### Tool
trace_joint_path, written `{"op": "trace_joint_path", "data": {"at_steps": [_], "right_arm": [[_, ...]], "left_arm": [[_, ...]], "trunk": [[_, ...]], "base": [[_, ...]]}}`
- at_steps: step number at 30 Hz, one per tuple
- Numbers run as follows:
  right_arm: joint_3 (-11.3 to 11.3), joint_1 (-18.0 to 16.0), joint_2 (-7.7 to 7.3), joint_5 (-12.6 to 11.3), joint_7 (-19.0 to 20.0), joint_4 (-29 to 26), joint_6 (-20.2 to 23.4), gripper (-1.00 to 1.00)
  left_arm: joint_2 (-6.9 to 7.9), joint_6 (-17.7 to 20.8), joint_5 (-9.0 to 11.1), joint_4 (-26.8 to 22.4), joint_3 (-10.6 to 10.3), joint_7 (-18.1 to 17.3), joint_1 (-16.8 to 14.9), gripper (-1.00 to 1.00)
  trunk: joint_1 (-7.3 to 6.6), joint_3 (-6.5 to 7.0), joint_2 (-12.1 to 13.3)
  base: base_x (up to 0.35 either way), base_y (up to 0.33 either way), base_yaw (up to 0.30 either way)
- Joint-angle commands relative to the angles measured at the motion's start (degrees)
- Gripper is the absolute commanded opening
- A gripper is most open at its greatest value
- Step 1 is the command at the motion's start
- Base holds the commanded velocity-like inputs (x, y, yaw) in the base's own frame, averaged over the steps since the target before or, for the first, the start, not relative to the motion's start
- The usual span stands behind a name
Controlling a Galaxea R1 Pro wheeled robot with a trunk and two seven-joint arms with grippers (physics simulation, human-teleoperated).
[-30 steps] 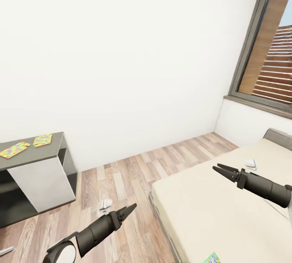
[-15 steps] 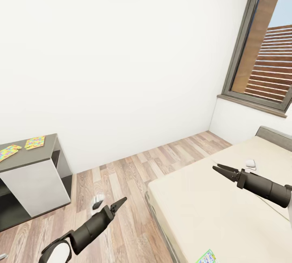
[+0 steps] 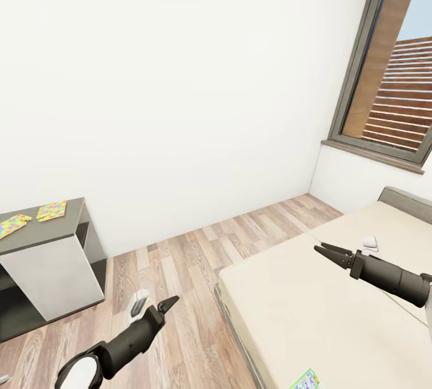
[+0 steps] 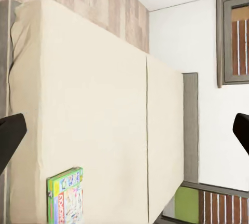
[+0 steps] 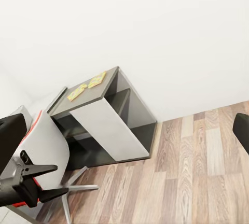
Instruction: Put all the toys in the child's room - the three board games (two on the bed and one on the table), the two jigsaw puzzles on the table, and the tennis ball on the table - inside the toy box on the table in the child's room.
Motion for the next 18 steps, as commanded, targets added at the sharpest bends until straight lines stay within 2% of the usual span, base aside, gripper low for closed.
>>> {"op": "trace_joint_path", "data": {"at_steps": [1, 6, 18], "right_arm": [[0.0, -0.1, -0.01, -0.1, 0.1, 0.0, 0.4, 1.0], [0.1, -0.1, 0.12, -0.1, 0.1, 0.0, 0.3, 1.0], [0.4, 0.0, 0.22, -0.2, 0.2, 0.0, -0.5, 1.0]], "left_arm": [[0.04, 0.1, 0.6, -0.1, -0.1, 0.6, 0.0, 1.0], [0.06, 0.0, 1.8, -0.4, -0.2, 3.0, -0.1, 1.0], [0.04, 0.0, 2.3, -0.7, -0.4, 4.6, -0.2, 1.0]], "trunk": [[0.04, -0.13, -0.1], [1.14, -1.03, -2.1], [3.77, -3.19, -7.0]], "base": [[0.0, 0.0, -0.003], [0.0, 0.0, -0.002], [0.0, 0.0, 0.0]]}}
